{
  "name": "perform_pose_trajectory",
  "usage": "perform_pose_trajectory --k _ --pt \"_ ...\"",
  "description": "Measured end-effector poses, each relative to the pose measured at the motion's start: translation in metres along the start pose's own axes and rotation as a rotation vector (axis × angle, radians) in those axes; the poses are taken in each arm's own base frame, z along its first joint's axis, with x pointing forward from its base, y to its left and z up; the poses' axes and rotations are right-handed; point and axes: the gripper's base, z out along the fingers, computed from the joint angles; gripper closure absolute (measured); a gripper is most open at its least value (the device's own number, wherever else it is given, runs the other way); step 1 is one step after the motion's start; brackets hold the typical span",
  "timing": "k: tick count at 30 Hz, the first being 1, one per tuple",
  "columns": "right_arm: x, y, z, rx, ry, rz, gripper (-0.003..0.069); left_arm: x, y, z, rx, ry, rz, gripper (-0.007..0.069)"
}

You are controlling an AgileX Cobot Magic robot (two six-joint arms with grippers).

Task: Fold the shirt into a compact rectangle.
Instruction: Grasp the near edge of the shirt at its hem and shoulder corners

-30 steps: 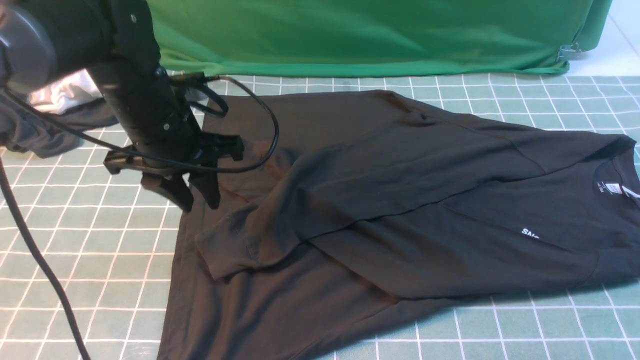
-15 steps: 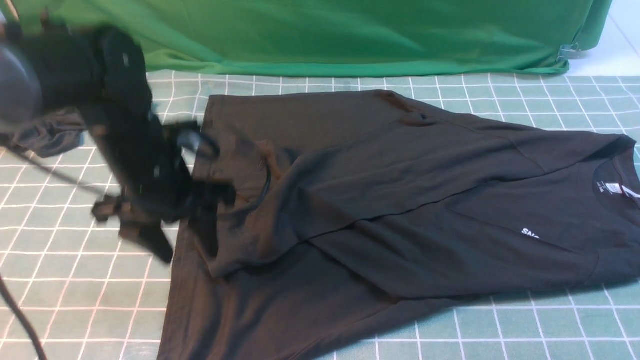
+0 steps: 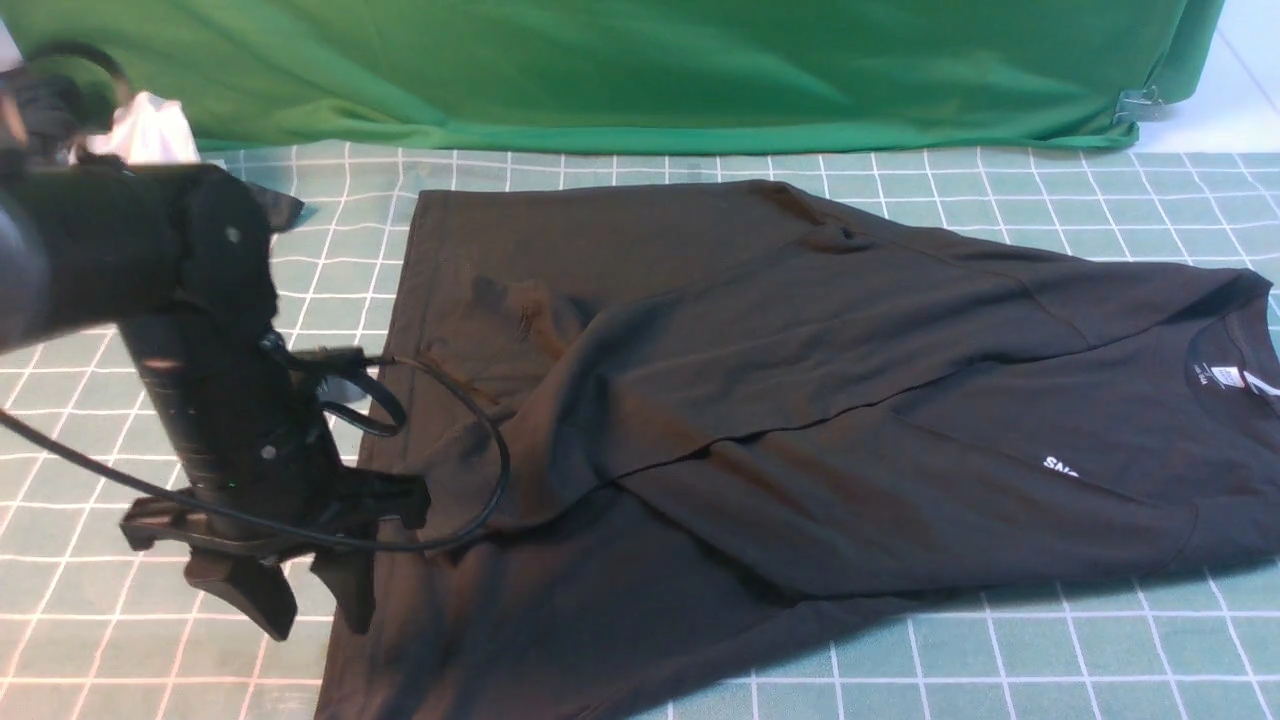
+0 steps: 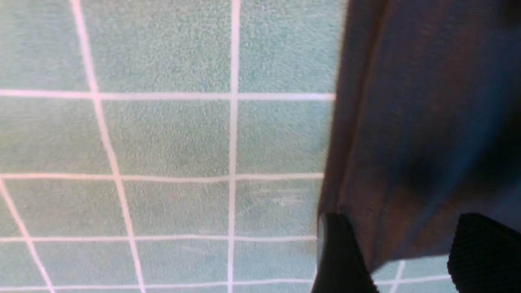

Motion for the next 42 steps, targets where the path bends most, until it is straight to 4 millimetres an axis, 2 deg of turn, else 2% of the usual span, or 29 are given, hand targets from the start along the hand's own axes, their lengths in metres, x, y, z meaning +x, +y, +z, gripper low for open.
perform_pose_trajectory --k 3,8,12,15,25,29,33,35,38,42 --pt "0.000 0.000 0.000 0.000 -0.001 0.000 0.0422 0.019 0.001 0.001 -0.022 0.002 -0.016 0.0286" --pt "0.000 0.000 0.000 0.000 -0.001 0.001 0.0422 0.045 0.000 0.035 -0.051 0.056 -0.067 0.0286" --pt "0.000 0.000 0.000 0.001 -0.002 0.001 0.0422 0.059 -0.002 0.060 -0.018 0.068 -0.114 0.0286" --pt "0.000 0.000 0.000 0.001 -0.004 0.001 0.0422 0.061 0.001 0.069 -0.011 0.036 -0.131 0.0286" --pt "-0.001 0.000 0.000 0.001 -0.008 0.001 0.0422 0.062 0.001 0.067 -0.001 0.014 -0.159 0.0286" --pt "-0.001 0.000 0.000 0.001 -0.008 0.001 0.0422 0.056 -0.004 0.050 0.027 -0.056 -0.140 0.0286" --pt "-0.001 0.000 0.000 0.001 -0.008 0.002 0.0422 0.063 -0.005 0.027 0.062 -0.154 -0.119 0.0286" --pt "-0.001 0.000 0.000 0.001 -0.008 0.002 0.0422 0.065 -0.005 0.023 0.070 -0.180 -0.114 0.0286" --pt "-0.001 0.000 0.000 0.000 -0.009 0.003 0.0422 0.065 -0.005 0.022 0.071 -0.185 -0.113 0.0286" --pt "-0.001 0.000 0.000 0.000 -0.009 0.001 0.0422 0.065 -0.003 0.031 0.071 -0.193 -0.143 0.0286"
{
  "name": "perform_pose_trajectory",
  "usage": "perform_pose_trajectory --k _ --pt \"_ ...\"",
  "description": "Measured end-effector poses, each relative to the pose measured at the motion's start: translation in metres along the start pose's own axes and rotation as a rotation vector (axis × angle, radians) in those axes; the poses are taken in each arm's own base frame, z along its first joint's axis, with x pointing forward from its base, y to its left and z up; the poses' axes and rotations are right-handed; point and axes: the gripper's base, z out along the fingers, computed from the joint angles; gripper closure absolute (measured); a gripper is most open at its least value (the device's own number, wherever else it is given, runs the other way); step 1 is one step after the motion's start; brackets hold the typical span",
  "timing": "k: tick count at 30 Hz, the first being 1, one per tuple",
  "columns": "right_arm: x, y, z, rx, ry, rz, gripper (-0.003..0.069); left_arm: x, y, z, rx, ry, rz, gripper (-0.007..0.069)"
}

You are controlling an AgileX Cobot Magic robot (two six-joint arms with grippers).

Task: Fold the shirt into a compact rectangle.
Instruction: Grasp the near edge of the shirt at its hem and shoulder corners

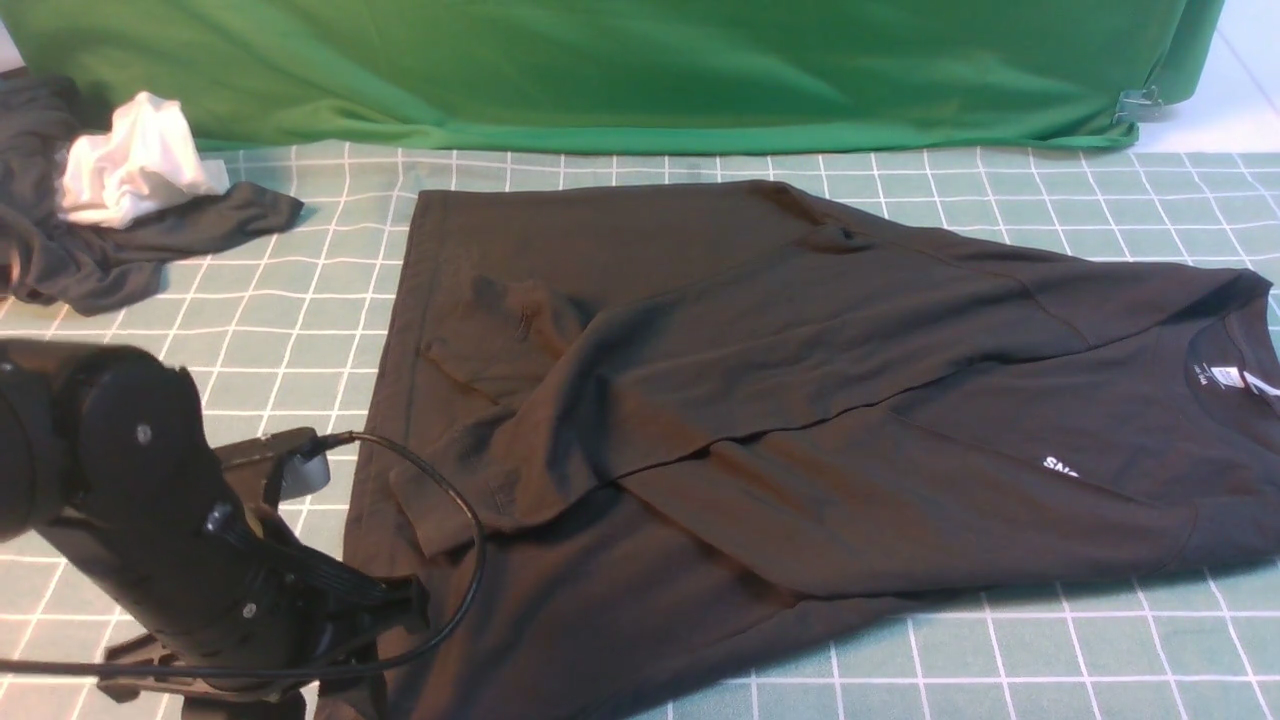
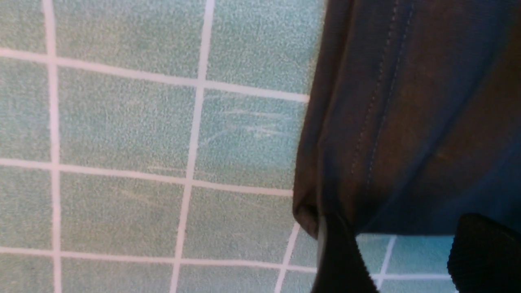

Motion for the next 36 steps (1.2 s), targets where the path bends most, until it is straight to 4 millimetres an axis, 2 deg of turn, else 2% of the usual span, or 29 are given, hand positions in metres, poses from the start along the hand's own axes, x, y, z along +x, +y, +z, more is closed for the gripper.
perform_pose_trajectory --k 2,5,15,17,22,23,24,27,32,35,36 --pt "0.000 0.000 0.000 0.000 0.000 0.001 0.0422 0.002 0.002 0.007 -0.006 0.003 -0.006 0.0286" --pt "0.000 0.000 0.000 -0.001 0.000 0.002 0.0422 0.008 0.011 0.028 -0.047 0.040 -0.021 0.0286" --pt "0.000 0.001 0.000 -0.006 -0.001 0.007 0.0422 0.007 0.013 0.034 -0.055 0.044 -0.042 0.0292" --pt "0.000 0.001 0.000 -0.006 -0.001 0.007 0.0422 0.007 0.013 0.034 -0.054 0.045 -0.041 0.0318" --pt "0.000 0.001 0.000 -0.006 -0.001 0.008 0.0422 0.007 0.011 0.034 -0.034 0.037 0.032 0.0505" --pt "0.000 0.001 0.000 -0.006 -0.001 0.008 0.0422 0.007 0.011 0.034 -0.030 0.034 0.033 0.0521" --pt "0.000 0.001 0.000 -0.008 0.004 0.008 0.0422 0.007 0.010 0.032 -0.019 0.018 0.043 0.0573" --pt "0.003 0.002 0.000 -0.020 0.031 0.011 0.0422 0.007 0.009 0.028 0.017 -0.033 0.033 0.0608" --pt "0.004 0.012 0.010 -0.065 0.093 -0.038 0.0421 0.011 0.009 0.007 0.051 -0.132 0.070 0.0610" --pt "0.008 0.034 0.030 -0.148 0.195 -0.164 0.0412 0.015 0.011 -0.007 0.057 -0.196 0.107 0.0610" --pt "0.008 0.035 0.032 -0.154 0.201 -0.174 0.0408 0.015 0.011 -0.008 0.058 -0.198 0.108 0.0610"
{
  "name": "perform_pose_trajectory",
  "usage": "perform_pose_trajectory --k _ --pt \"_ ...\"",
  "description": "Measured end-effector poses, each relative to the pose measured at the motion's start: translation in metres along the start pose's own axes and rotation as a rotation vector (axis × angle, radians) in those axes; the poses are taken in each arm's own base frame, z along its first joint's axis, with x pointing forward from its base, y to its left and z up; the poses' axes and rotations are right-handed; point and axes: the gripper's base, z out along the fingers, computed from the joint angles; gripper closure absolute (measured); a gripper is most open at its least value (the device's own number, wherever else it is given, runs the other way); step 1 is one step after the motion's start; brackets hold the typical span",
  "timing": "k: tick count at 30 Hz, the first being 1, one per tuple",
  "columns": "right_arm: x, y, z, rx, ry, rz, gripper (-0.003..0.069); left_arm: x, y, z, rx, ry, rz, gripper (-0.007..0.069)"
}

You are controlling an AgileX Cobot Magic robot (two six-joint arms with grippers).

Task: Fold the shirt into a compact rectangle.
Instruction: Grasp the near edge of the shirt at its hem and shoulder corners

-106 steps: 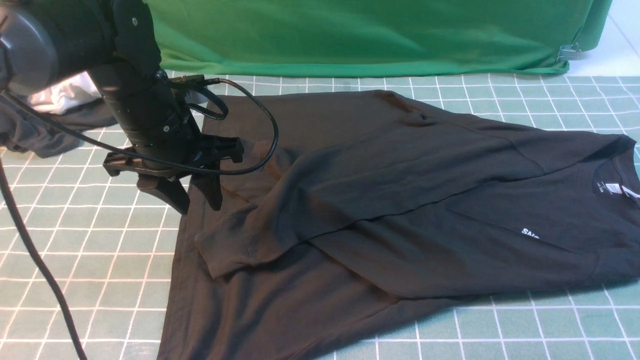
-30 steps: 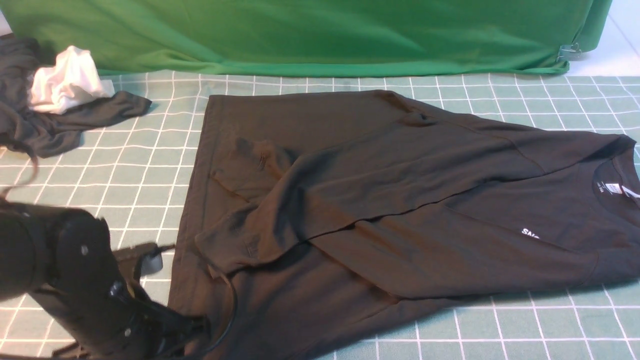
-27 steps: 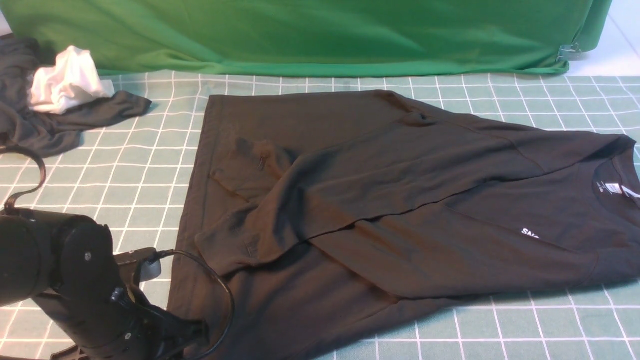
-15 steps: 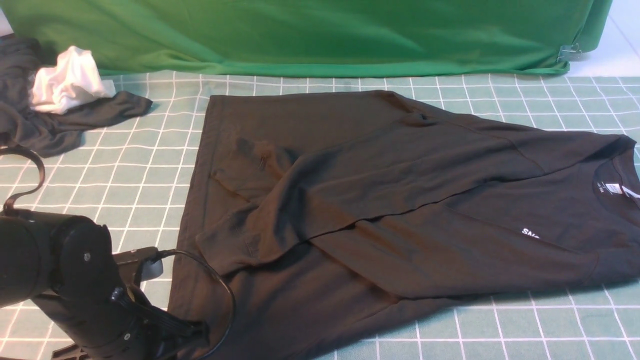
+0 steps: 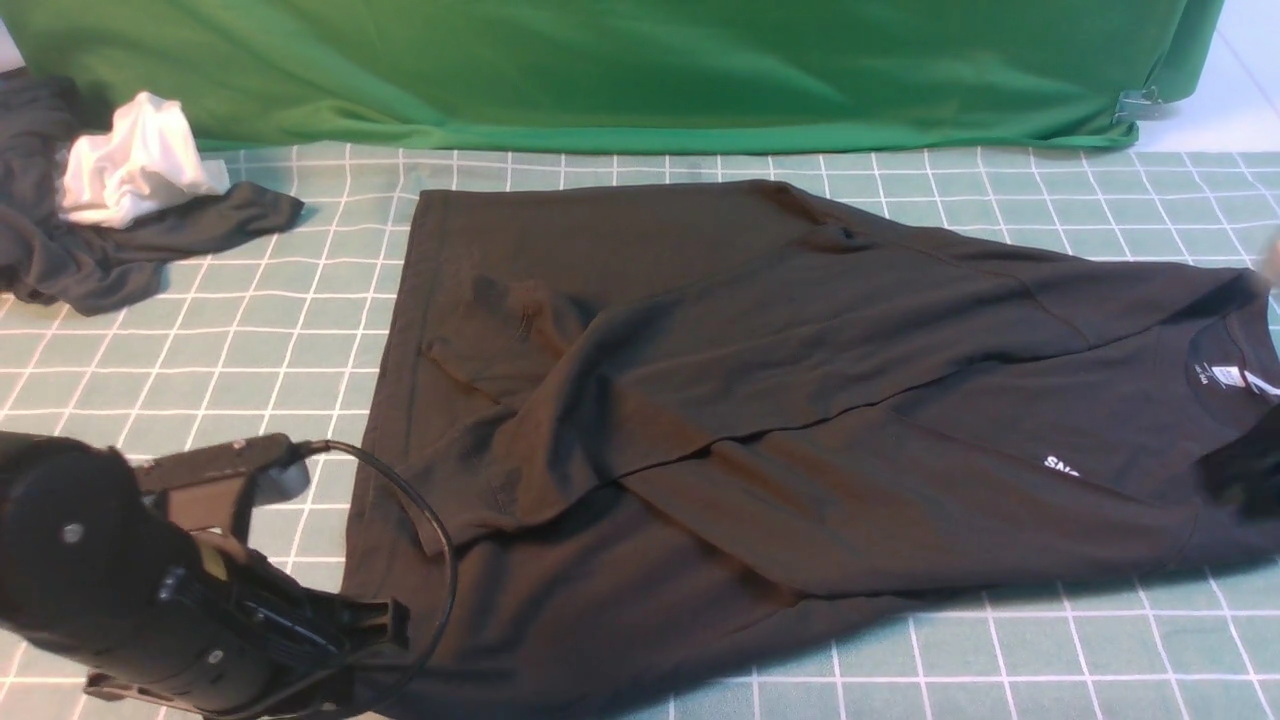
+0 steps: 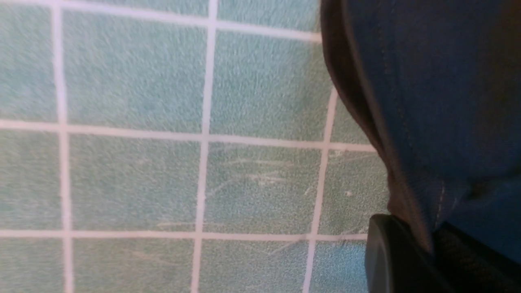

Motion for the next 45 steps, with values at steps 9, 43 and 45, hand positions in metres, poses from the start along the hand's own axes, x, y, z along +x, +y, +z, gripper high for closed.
perform_pose_trajectory --k 9,43,45 --pt "0.000 0.052 0.079 0.036 0.260 -0.446 0.0118 0.002 0.006 -0.007 -0.058 -0.020 0.047 0.0610" --pt "0.016 0.025 0.164 0.370 0.582 -0.681 0.0252 -0.001 0.008 -0.008 -0.082 -0.058 0.079 0.0610" --pt "0.015 0.024 0.166 0.371 0.583 -0.690 0.0307 -0.001 0.008 -0.008 -0.082 -0.057 0.082 0.0610"
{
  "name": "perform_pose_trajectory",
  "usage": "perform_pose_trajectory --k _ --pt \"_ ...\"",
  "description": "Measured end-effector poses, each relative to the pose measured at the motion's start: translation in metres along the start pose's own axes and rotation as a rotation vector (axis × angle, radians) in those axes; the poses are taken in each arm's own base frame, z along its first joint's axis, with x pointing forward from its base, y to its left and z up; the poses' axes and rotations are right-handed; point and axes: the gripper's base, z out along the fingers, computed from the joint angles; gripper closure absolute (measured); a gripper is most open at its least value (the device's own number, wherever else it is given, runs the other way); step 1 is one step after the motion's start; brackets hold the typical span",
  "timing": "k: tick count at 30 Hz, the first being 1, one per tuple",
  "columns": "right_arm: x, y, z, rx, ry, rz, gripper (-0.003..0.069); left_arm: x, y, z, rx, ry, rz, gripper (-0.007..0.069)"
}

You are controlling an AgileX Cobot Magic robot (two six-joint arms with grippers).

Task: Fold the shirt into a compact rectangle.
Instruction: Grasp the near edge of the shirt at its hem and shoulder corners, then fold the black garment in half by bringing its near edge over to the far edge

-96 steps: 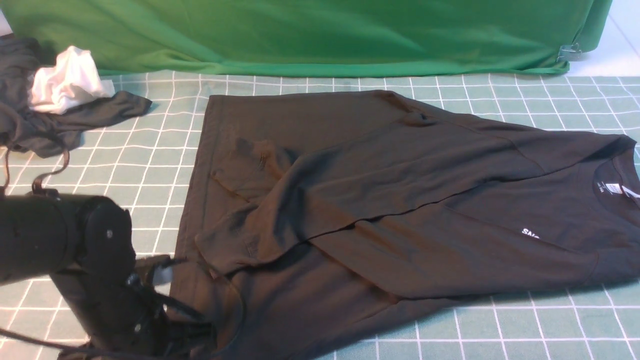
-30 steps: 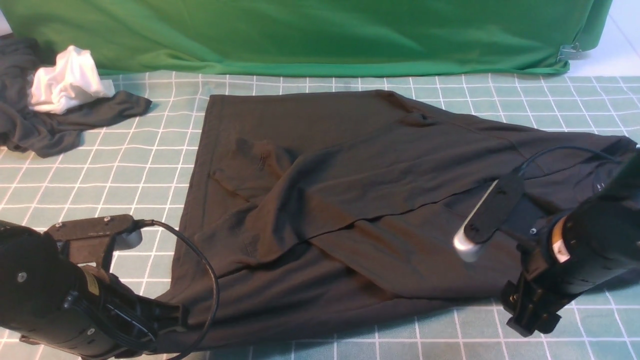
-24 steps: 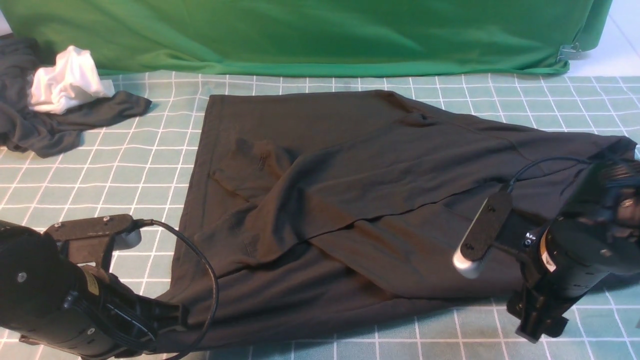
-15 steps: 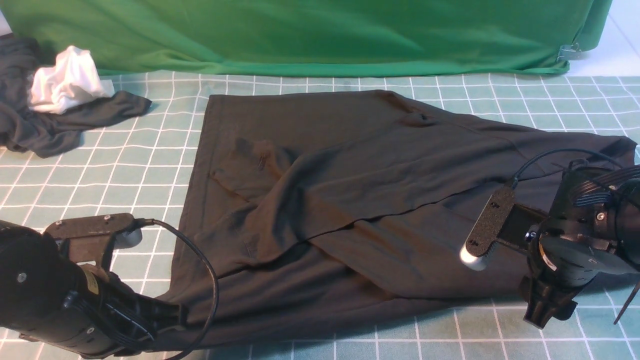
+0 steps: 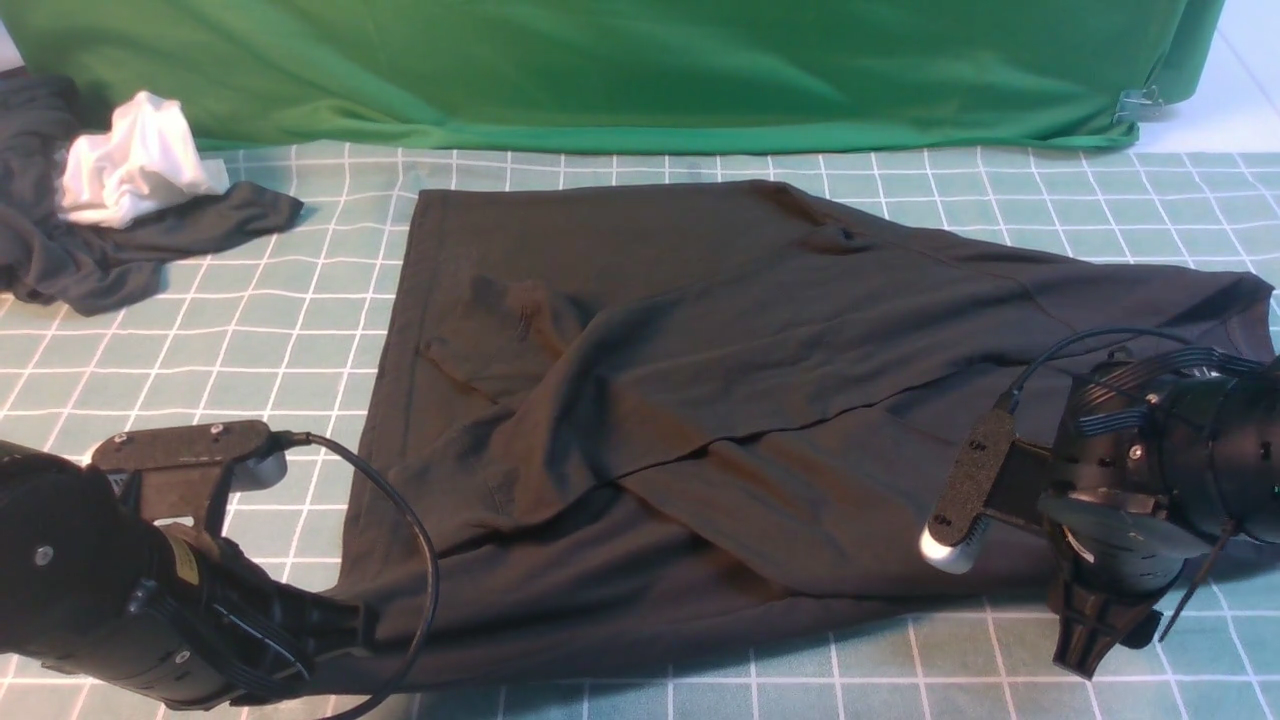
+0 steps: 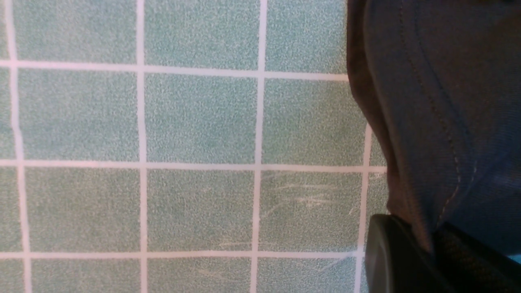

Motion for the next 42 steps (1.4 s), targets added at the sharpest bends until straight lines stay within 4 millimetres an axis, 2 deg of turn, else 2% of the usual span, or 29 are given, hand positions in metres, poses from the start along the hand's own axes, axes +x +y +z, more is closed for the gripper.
perform_pose_trajectory --k 3,7,8,9,17,23,26,33,37,42 --pt "-0.002 0.000 0.002 0.001 -0.009 -0.008 0.0403 0.000 0.000 0.000 0.000 -0.001 0.000 0.0610" --pt "-0.004 0.000 0.003 0.002 -0.024 -0.012 0.0566 0.000 0.000 0.000 0.001 -0.002 0.026 0.0610" --pt "-0.004 0.000 0.003 0.002 -0.024 -0.012 0.0566 0.000 0.000 0.000 0.001 -0.002 0.028 0.0610" --pt "-0.004 0.000 0.003 0.003 -0.020 -0.012 0.0606 0.000 0.000 0.000 0.001 -0.002 0.040 0.0610" --pt "0.003 0.002 0.002 -0.022 0.058 0.019 0.0615 -0.012 -0.005 -0.012 0.010 -0.026 0.047 0.0610" --pt "0.013 0.005 -0.010 -0.078 0.072 0.096 0.0615 -0.007 -0.004 -0.013 0.003 0.044 0.040 0.0610" --pt "0.027 0.009 -0.019 -0.100 0.057 0.128 0.0615 -0.003 -0.005 -0.013 0.011 0.089 0.048 0.0610" --pt "0.070 0.028 -0.022 -0.148 0.092 0.156 0.0615 0.009 -0.006 -0.015 0.031 0.215 0.062 0.0610" --pt "0.085 0.033 -0.028 -0.171 0.067 0.192 0.0615 0.012 -0.006 -0.016 0.030 0.252 0.066 0.0610" --pt "0.091 0.032 -0.035 -0.165 0.031 0.211 0.0615 0.013 -0.006 -0.016 0.030 0.270 0.073 0.0610"
